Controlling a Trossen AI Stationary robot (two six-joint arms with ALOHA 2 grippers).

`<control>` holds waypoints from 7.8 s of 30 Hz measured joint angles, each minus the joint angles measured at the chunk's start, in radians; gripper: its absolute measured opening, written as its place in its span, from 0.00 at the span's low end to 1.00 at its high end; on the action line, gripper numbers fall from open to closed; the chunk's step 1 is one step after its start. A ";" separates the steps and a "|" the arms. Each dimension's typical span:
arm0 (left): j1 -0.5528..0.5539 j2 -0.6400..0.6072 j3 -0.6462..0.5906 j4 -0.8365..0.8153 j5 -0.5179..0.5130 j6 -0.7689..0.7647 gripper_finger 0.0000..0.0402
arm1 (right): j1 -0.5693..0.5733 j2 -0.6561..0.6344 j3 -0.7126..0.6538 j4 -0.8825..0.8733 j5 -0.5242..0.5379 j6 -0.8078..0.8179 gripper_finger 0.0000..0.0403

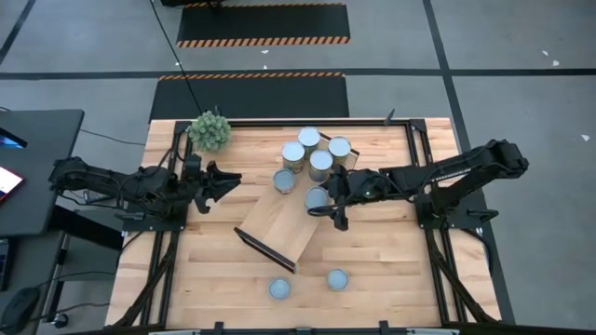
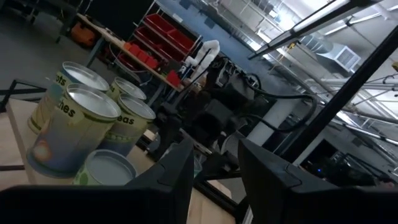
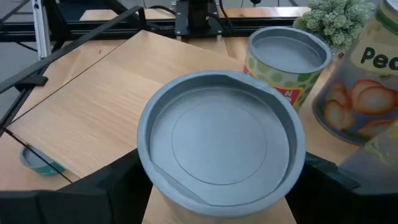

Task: Pick and place cans onto a shelf
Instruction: Put the canned mixed vegetables on the shelf, then adjust the cans on the shelf

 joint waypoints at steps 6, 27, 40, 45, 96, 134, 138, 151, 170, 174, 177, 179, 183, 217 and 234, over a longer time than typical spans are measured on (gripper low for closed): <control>0.000 0.000 0.000 -0.003 0.000 0.002 0.33 | -0.005 0.004 0.034 -0.090 0.003 0.006 0.87; 0.000 0.000 -0.001 -0.003 0.000 0.003 0.33 | 0.076 0.004 0.228 -0.412 0.190 -0.173 0.89; 0.000 0.000 -0.001 -0.005 0.000 0.003 0.33 | 0.047 0.001 0.250 -0.367 0.199 -0.239 0.89; 0.000 0.000 -0.001 -0.004 0.031 -0.003 0.33 | 0.077 -0.003 0.324 -0.443 0.204 -0.225 0.89; 0.168 0.213 0.257 -0.358 -0.083 0.115 0.33 | 0.115 0.085 0.348 -0.565 0.491 -0.247 0.87; 0.208 0.255 0.314 -0.408 0.106 0.107 0.33 | -0.201 0.187 0.653 -0.891 -0.093 -0.359 0.68; 0.208 0.255 0.314 -0.408 0.142 0.107 0.33 | -0.211 0.178 0.719 -0.897 -0.070 -0.320 0.68; 0.215 0.259 0.314 -0.408 0.057 0.134 0.33 | -0.334 0.183 0.828 -0.922 -0.109 -0.167 0.70; 0.529 0.406 0.314 -0.334 0.184 0.055 0.33 | -0.418 0.295 0.828 -0.940 -0.266 -0.169 0.70; 0.516 0.389 0.314 -0.333 0.207 0.062 0.33 | -0.419 0.302 0.828 -0.946 -0.279 -0.180 0.70; 0.506 0.390 0.314 -0.335 0.230 0.084 0.33 | -0.419 0.302 0.829 -0.978 -0.291 -0.194 0.70; 0.502 0.390 0.314 -0.334 0.234 0.088 0.33 | -0.419 0.300 0.829 -1.002 -0.307 -0.209 0.70; 0.499 0.399 0.314 -0.334 0.228 0.089 0.33 | -0.406 0.299 0.830 -1.040 -0.351 -0.212 0.70; 0.515 0.485 0.314 -0.280 0.204 0.145 0.33 | -0.457 0.283 0.984 -1.478 -0.011 -0.366 0.65; 0.517 0.504 0.314 -0.279 0.208 0.140 0.33 | -0.483 0.283 0.850 -1.315 -0.015 -0.369 0.65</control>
